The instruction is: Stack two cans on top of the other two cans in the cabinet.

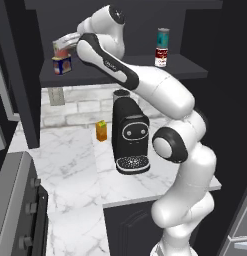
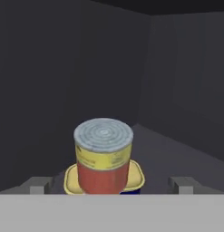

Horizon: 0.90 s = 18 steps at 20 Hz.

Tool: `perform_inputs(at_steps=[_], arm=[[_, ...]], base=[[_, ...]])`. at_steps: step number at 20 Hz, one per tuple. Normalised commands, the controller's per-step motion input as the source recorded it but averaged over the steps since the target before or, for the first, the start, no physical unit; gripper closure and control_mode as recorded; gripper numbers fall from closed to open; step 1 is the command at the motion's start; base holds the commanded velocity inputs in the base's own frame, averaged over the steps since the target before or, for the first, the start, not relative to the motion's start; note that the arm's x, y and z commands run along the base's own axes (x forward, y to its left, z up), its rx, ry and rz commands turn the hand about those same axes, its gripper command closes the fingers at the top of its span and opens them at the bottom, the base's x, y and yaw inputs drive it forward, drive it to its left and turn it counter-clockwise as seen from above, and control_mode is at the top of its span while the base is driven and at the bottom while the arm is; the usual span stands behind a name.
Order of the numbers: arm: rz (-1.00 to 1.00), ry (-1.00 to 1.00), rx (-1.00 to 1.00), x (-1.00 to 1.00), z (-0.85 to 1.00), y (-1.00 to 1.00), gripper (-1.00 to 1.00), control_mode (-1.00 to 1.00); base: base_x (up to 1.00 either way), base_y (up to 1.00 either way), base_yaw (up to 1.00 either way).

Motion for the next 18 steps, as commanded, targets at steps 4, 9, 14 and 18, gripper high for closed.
perform_inputs(at_steps=[4,9,14,18], arm=[[-0.06,0.00,0.09,-0.22,-0.41,-0.16,-1.00,-1.00],[-0.06,0.00,0.14,-0.28,-0.23,-0.28,-1.00,-1.00],[-0.09,0.00,0.07,-0.55,0.00,-0.75,-1.00,-1.00],[-0.12,0.00,0.06,-0.68,0.00,-0.89,-1.00,-1.00]], base=[[0.00,0.00,0.00],[0.00,0.00,0.00],[0.00,0.00,0.00],[0.00,0.00,0.00]])
